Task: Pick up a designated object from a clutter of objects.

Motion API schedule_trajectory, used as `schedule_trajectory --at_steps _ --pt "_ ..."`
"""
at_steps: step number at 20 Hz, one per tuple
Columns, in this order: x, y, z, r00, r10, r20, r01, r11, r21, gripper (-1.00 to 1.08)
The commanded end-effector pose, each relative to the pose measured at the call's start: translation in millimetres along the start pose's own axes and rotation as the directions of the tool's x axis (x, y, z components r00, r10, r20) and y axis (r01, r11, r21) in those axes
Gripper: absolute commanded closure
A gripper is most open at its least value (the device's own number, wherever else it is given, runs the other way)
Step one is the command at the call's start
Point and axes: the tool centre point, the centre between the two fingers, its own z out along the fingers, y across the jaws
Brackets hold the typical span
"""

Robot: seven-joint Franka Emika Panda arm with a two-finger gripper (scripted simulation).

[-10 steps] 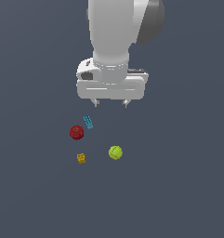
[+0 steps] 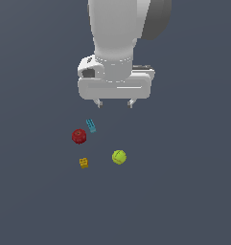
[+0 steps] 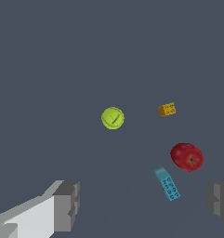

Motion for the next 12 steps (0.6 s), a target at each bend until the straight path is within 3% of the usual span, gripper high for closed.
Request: schedule_trajectory --at_steps 1,12 --pt "0.3 -0.4 -3.0 1.0 -0.003 -0.004 0.003 1.0 0.004 -0.92" --pt "13.9 -2.5 29.1 0.998 0.064 0.001 -0.064 0.998 0.0 -0.92"
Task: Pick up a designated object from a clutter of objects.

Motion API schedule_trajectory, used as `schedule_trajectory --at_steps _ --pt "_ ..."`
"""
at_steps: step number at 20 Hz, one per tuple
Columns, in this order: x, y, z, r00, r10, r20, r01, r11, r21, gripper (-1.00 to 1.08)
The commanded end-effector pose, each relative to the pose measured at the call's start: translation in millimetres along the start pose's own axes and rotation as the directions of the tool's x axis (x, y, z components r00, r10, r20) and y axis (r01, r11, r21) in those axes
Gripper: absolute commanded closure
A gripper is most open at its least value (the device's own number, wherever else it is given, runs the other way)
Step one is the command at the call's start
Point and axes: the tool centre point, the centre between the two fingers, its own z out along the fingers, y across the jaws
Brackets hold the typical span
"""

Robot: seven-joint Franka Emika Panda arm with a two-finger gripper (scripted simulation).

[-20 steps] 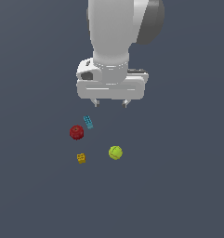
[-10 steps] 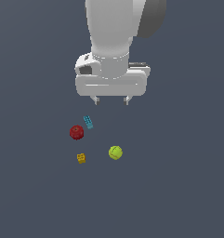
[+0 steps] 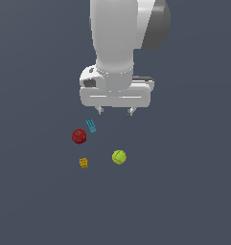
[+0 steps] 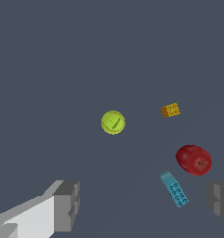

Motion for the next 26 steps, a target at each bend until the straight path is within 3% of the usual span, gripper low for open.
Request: schedule_trajectory --at_steps 1,8,17,26 --pt "5.4 -1.3 14.2 1.0 0.029 0.002 -0.029 1.0 -0.001 -0.92" --pt "24.3 -6.7 75.7 0.988 0.152 0.008 -0.152 0.988 -0.007 -0.92" --pt "37.6 -13.7 166.1 0.948 0.318 0.012 -0.318 0.948 -0.018 -0.92" --pt "38.2 -16.5 208.7 0.92 0.391 0.012 -0.391 0.92 -0.024 -0.92"
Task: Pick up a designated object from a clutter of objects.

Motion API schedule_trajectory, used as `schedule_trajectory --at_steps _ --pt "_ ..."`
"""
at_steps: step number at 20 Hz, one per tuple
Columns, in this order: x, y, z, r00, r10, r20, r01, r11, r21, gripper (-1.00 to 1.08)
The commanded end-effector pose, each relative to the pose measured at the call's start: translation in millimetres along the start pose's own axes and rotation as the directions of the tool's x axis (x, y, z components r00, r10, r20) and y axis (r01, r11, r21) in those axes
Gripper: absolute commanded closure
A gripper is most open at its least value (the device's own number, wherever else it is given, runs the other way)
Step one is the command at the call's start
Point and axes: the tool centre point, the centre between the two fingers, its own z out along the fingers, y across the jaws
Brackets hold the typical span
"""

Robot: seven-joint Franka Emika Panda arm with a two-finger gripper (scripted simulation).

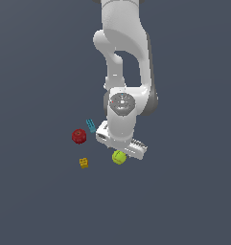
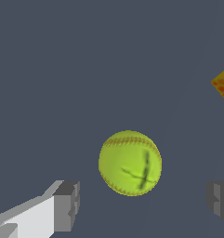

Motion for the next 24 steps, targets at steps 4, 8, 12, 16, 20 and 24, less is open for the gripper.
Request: schedule_trajectory --at_steps 4,8,12,16,20,24 --pt "-0.1 -0.4 5.8 1.0 0.011 0.0 -0.011 1.0 -0.001 -0.92" --pt "-0.3 -0.6 11.4 1.0 0.011 0.0 -0.011 1.0 -0.001 -0.92" --pt "-0.7 -0.3 27.7 1.0 0.012 0.0 -0.012 1.0 -0.001 -0.92" --pt "-0.9 0.1 47.3 1.0 0.014 -0.001 -0.014 1.0 0.0 -0.92" --pt "-0.2 -0.3 56.3 1.0 0.015 -0.001 -0.015 1.0 0.0 -0.92" --pt "0.1 -0.5 57.1 1.0 0.015 -0.001 -0.015 1.0 0.0 1.08"
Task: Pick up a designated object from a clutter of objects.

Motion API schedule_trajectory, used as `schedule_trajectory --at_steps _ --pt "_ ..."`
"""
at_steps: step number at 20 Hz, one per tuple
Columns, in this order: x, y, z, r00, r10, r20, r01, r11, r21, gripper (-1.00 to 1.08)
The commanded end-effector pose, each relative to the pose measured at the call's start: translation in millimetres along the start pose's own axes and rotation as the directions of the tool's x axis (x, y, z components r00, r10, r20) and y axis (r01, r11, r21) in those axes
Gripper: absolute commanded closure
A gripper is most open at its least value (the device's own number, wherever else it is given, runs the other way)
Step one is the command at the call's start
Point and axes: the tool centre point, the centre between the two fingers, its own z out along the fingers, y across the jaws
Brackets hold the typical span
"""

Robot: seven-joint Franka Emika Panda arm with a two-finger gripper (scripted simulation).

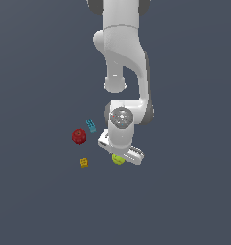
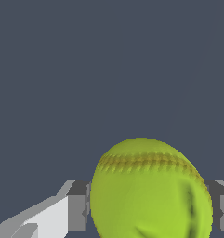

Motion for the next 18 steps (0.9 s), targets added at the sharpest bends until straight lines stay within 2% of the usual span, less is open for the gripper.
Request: schedule_trajectory --at_steps 1,11,18 --pt "0.5 0.2 0.8 1.0 0.001 -0.001 -0.001 1.0 0.0 1.08" --pt "-0.2 -0.7 -0.9 1.0 0.0 -0.001 0.0 1.0 0.0 1.08" --pt "-9.5 -9.7 -20.4 1.0 0.0 -0.001 0.0 1.0 0.0 1.08"
